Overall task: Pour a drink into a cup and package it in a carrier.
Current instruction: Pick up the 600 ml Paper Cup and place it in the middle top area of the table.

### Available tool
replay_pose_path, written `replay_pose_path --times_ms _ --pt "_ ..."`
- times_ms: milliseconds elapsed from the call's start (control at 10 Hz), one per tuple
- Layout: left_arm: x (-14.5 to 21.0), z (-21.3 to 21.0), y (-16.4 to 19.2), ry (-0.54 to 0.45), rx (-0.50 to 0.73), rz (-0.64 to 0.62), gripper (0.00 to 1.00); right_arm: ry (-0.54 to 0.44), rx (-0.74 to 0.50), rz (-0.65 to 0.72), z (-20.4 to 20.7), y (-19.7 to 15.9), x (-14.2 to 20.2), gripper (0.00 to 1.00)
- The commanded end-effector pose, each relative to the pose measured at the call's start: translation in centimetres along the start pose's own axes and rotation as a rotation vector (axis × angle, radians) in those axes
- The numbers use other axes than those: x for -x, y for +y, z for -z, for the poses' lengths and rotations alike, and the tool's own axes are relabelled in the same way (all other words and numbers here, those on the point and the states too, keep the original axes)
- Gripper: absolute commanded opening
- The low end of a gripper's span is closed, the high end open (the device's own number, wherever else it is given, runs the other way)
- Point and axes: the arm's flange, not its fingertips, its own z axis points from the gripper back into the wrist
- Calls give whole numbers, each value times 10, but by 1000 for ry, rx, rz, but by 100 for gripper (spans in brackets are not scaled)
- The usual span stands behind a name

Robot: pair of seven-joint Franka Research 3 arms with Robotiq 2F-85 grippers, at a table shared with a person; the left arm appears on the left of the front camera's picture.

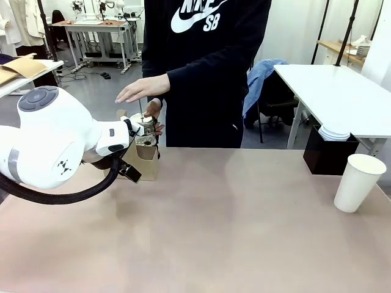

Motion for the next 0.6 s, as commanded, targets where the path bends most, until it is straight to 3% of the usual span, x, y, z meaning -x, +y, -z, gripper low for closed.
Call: replay_pose_path --times_ms 0,200,300,500 --pt "0 0 0 0 0 0 100 -115 -76 22 2 -45 59 100" --pt "0 0 0 0 0 0 100 -167 -68 18 11 -47 101 100" --pt "0 0 0 0 0 0 100 -131 -32 44 -7 -19 82 100" --pt "0 0 0 0 0 0 100 -131 -32 44 -7 -19 82 100"
